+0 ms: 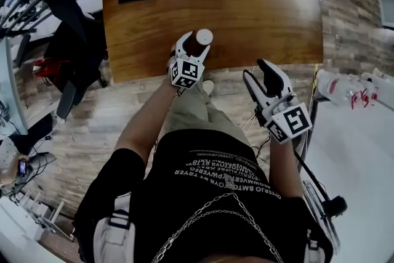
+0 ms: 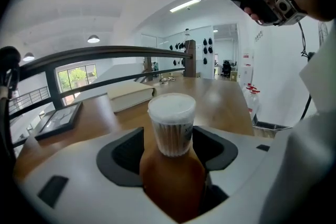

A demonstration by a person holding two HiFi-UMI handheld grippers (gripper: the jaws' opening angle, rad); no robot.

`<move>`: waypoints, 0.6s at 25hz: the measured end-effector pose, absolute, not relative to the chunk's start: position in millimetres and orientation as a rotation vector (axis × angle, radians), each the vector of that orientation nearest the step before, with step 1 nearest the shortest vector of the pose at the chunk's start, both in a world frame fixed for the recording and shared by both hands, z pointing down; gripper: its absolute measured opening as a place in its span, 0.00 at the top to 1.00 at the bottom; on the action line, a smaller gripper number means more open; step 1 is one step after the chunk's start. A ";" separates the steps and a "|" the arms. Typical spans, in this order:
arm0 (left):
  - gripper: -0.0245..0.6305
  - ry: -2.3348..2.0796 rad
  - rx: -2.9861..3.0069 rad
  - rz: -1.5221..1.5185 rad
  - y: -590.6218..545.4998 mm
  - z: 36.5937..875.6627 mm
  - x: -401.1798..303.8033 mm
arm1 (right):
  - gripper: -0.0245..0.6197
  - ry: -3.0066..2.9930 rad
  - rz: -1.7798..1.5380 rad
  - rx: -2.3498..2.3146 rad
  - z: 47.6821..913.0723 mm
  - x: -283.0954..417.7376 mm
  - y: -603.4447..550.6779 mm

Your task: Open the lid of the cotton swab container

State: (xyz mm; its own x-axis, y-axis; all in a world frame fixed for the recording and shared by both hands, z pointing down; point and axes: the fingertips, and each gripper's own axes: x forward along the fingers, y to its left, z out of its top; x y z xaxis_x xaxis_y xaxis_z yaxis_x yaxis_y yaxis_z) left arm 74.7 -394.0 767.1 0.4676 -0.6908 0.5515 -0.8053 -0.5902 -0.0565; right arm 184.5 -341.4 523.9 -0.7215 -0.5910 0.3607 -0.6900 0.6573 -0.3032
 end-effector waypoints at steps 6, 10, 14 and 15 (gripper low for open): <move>0.52 -1.237 2.496 0.817 -402.4 772.8 83.6 | 0.68 -2.648 0.631 1.034 523.1 176.0 -342.1; 0.53 -1.242 2.457 0.875 -408.1 779.6 85.1 | 0.68 -2.636 0.638 1.050 525.0 177.3 -343.4; 0.54 -1.200 2.486 0.891 -405.9 779.5 86.3 | 0.68 -2.631 0.641 1.059 525.2 177.5 -345.3; 0.55 -1.175 2.497 0.894 -403.8 778.4 86.9 | 0.68 -2.632 0.637 1.060 524.5 177.3 -345.7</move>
